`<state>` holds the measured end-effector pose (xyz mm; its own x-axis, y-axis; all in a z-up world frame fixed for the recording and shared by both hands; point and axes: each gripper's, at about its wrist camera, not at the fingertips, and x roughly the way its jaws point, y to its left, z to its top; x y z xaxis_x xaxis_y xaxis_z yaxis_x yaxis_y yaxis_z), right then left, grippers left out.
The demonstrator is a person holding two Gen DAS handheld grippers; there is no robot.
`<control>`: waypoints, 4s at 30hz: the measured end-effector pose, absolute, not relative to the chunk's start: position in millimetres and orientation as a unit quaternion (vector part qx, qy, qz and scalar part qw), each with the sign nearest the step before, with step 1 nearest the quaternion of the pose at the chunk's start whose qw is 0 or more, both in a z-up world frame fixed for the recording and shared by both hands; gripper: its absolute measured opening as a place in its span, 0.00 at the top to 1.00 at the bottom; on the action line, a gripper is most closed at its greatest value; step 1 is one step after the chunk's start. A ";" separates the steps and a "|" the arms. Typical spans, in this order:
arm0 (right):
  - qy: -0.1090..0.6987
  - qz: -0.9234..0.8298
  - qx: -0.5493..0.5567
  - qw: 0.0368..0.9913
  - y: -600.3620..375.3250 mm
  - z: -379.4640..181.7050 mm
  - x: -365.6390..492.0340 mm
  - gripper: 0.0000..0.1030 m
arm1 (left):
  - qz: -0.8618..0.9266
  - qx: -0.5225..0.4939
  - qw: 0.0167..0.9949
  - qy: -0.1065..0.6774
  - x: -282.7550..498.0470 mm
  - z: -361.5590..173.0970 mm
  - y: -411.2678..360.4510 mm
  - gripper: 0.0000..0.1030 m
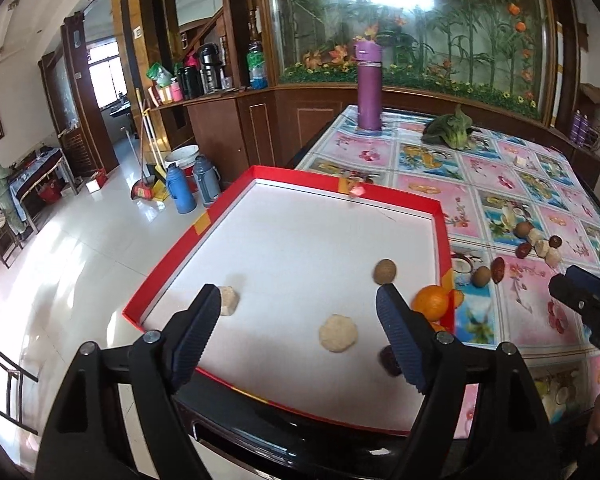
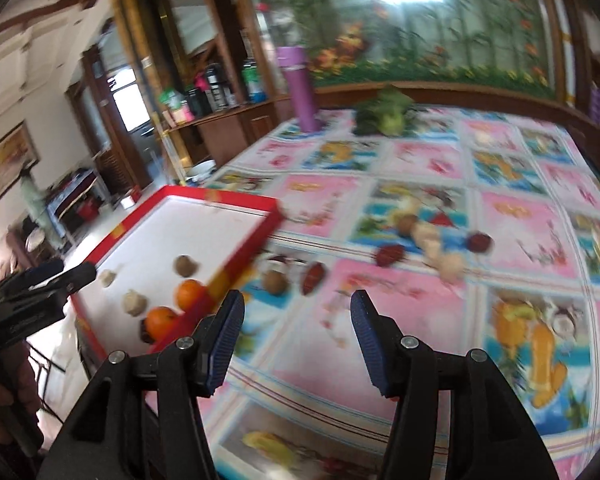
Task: Organize fruits
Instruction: 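Move the right tool back to the tablecloth and grasp a red date, then hold the red date in the right tool while the left tool reaches toward a kiwi, then carry the kiwi in the left tool into the tray and release while the right tool drops its date there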
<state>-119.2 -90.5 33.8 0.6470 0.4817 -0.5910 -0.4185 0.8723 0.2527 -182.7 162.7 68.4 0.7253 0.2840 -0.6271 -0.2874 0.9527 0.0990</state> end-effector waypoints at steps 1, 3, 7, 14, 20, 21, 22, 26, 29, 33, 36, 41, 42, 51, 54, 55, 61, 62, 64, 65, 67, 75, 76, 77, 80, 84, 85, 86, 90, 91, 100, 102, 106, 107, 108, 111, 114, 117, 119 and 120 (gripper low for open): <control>0.346 0.243 0.055 0.904 -97.2 30.5 -116.2 0.46 | 0.148 0.003 0.929 0.339 -181.8 67.6 156.0 0.22; 0.359 0.237 0.062 0.901 -103.1 26.8 -111.1 0.46 | 0.131 0.013 0.930 0.345 -178.2 64.7 141.2 0.22; 0.377 0.236 0.070 0.893 -97.4 22.8 -97.6 0.56 | 0.098 0.029 0.929 0.356 -176.3 57.0 116.3 0.22; 0.410 0.239 0.051 0.879 -59.5 18.0 -68.3 0.72 | 0.062 0.046 0.932 0.354 -184.5 54.4 99.5 0.22; 0.440 0.204 0.027 0.874 -40.0 4.2 -50.3 0.80 | 0.047 0.035 0.937 0.345 -186.1 59.1 105.4 0.22; 0.447 0.199 0.022 0.872 -38.3 0.5 -48.9 0.80 | 0.045 0.035 0.937 0.344 -185.9 59.6 105.1 0.22; 0.450 0.199 0.019 0.871 -37.2 -2.1 -48.5 0.82 | 0.042 0.035 0.938 0.343 -185.1 59.9 104.8 0.22; 0.441 0.206 0.003 0.874 -41.0 -1.7 -53.4 0.88 | 0.024 0.038 0.937 0.347 -175.5 61.1 98.2 0.22; 0.443 0.205 0.002 0.873 -53.1 -1.0 -54.7 0.88 | 0.011 0.046 0.935 0.352 -163.9 61.6 88.8 0.22; 0.444 0.210 -0.010 0.871 -76.8 -1.6 -61.0 0.88 | -0.020 0.052 0.930 0.363 -143.6 62.7 70.6 0.22; 0.444 0.219 -0.001 0.869 -90.4 -2.3 -64.5 0.88 | -0.026 0.070 0.924 0.375 -122.7 57.1 55.4 0.22; 0.449 0.237 0.032 0.861 -103.3 -4.2 -63.7 0.88 | -0.048 0.076 0.907 0.412 -88.0 37.4 40.4 0.28; 0.449 0.239 0.037 0.860 -104.5 -4.5 -63.3 0.88 | -0.048 0.077 0.904 0.418 -83.5 33.7 39.1 0.30; 0.451 0.249 0.057 0.855 -108.9 -5.5 -60.8 0.88 | -0.043 0.080 0.890 0.447 -60.2 11.5 42.9 0.41; 0.451 0.249 0.055 0.855 -108.9 -5.6 -61.1 0.88 | -0.045 0.078 0.890 0.446 -57.6 10.0 41.5 0.42; 0.451 0.249 0.055 0.855 -109.3 -5.7 -61.0 0.88 | -0.046 0.080 0.890 0.446 -57.1 9.1 40.5 0.46; 0.450 0.249 0.049 0.856 -107.9 -4.8 -63.5 0.88 | -0.068 0.053 0.884 0.459 -55.1 2.5 42.7 0.70; 0.450 0.248 0.048 0.856 -107.5 -4.8 -63.4 0.88 | -0.075 0.048 0.884 0.460 -55.5 2.4 42.3 0.77; 0.449 0.246 0.046 0.858 -106.9 -4.6 -64.2 0.88 | -0.076 0.053 0.884 0.458 -57.3 2.3 39.0 0.77; 0.449 0.245 0.045 0.858 -106.7 -4.7 -64.7 0.88 | -0.078 0.053 0.884 0.458 -57.6 2.7 38.1 0.77; 0.447 0.242 0.044 0.860 -106.7 -4.4 -66.8 0.88 | -0.082 0.042 0.884 0.458 -60.7 3.8 38.8 0.77; 0.426 0.237 0.040 0.872 -98.4 3.0 -79.3 0.88 | -0.083 0.017 0.906 0.415 -95.5 33.8 44.0 0.77; 0.422 0.239 0.040 0.874 -96.6 5.2 -81.1 0.88 | -0.078 0.017 0.910 0.407 -101.4 38.5 45.8 0.77; 0.416 0.240 0.039 0.876 -93.7 9.1 -84.1 0.88 | -0.071 0.018 0.914 0.399 -107.5 43.4 48.4 0.77; 0.396 0.245 0.036 0.884 -84.9 20.3 -92.4 0.88 | -0.043 0.025 0.926 0.373 -122.0 55.9 59.2 0.77; 0.372 0.258 0.039 0.891 -68.2 34.9 -103.0 0.88 | -0.003 0.028 0.937 0.348 -133.9 68.6 81.0 0.77; 0.366 0.261 0.038 0.892 -62.9 38.1 -105.4 0.88 | 0.008 0.028 0.940 0.341 -136.7 71.2 87.4 0.77; 0.362 0.264 0.036 0.893 -58.2 40.8 -106.9 0.88 | 0.017 0.028 0.942 0.335 -139.4 73.7 94.1 0.77; 0.350 0.278 0.022 0.894 -31.9 50.7 -111.5 0.88 | 0.048 0.021 0.946 0.320 -146.6 78.5 118.3 0.77; 0.348 0.281 0.018 0.894 -24.8 52.9 -111.9 0.88 | 0.055 0.019 0.946 0.318 -147.9 79.0 125.5 0.77; 0.352 0.307 0.003 0.884 26.9 58.0 -98.0 0.88 | 0.104 -0.002 0.942 0.318 -146.5 73.0 175.2 0.77; 0.353 0.310 0.002 0.883 33.9 57.2 -95.2 0.88 | 0.111 -0.003 0.941 0.321 -143.4 70.1 181.8 0.77; 0.359 0.315 0.003 0.878 45.0 56.4 -83.9 0.88 | 0.118 0.003 0.937 0.330 -133.3 66.7 195.6 0.77; 0.364 0.318 0.006 0.876 47.7 55.8 -78.9 0.88 | 0.120 0.005 0.934 0.335 -128.5 65.1 199.8 0.77; 0.368 0.319 0.009 0.874 50.3 55.5 -75.7 0.88 | 0.123 0.006 0.932 0.341 -123.6 63.1 204.4 0.77; 0.377 0.325 0.010 0.867 60.8 54.1 -67.7 0.88 | 0.133 0.003 0.926 0.354 -111.0 56.4 217.5 0.77; 0.381 0.330 0.003 0.863 72.9 50.9 -59.6 0.88 | 0.137 -0.006 0.921 0.366 -101.7 50.4 226.6 0.77; 0.397 0.324 0.000 0.859 81.5 41.0 -46.7 0.88 | 0.135 -0.005 0.912 0.386 -91.2 41.8 229.4 0.77; 0.414 0.318 -0.002 0.853 85.1 32.9 -38.2 0.88 | 0.128 -0.010 0.907 0.401 -83.0 34.4 229.3 0.77; 0.419 0.314 -0.001 0.852 85.3 30.2 -35.6 0.88 | 0.125 -0.007 0.905 0.407 -79.1 31.3 227.4 0.77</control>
<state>-35.6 85.3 30.2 0.4513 0.5344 -0.7147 -0.5359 0.8027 0.2618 -79.1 227.4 31.3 0.6379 0.2212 -0.7377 -0.2326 0.9685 0.0892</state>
